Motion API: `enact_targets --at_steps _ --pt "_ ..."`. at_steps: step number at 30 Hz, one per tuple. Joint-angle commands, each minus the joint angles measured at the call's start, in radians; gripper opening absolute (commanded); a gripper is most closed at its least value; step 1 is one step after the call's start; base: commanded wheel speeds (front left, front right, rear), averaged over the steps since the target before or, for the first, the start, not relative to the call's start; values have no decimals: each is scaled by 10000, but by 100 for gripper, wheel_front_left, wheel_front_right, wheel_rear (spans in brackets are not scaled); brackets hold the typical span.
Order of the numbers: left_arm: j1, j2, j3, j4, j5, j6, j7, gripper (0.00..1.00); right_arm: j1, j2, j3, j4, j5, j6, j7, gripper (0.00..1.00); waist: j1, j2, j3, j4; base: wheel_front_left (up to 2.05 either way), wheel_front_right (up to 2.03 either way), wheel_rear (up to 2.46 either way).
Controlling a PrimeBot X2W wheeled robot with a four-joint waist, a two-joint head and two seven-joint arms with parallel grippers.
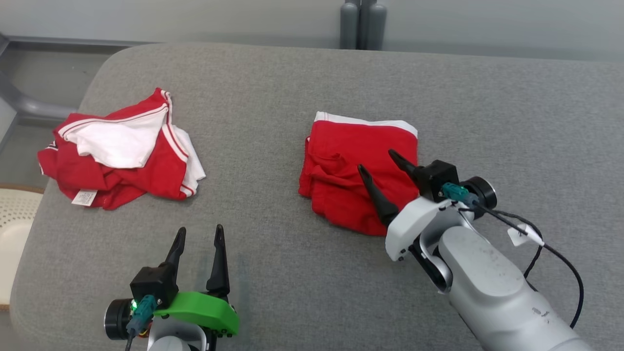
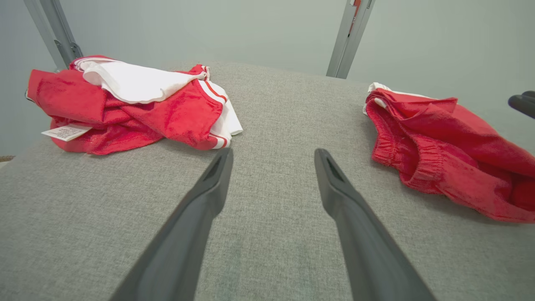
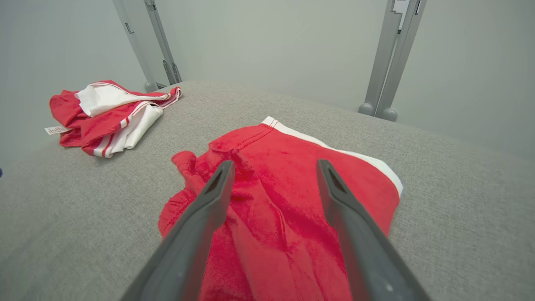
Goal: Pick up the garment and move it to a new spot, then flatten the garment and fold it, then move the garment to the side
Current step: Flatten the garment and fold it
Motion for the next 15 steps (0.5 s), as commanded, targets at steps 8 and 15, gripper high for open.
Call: enact_targets --at_steps 8,15 --pt "-344 29 -176 -151 -287 166 -2 100 -1224 -308 949 887 710 -7 -26 100 0 0 962 1011 0 0 0" --pt "-458 29 -275 -280 -426 254 -2 100 -1615 -502 1660 1062 1159 -7 -27 84 0 0 1187 1097 0 0 0"
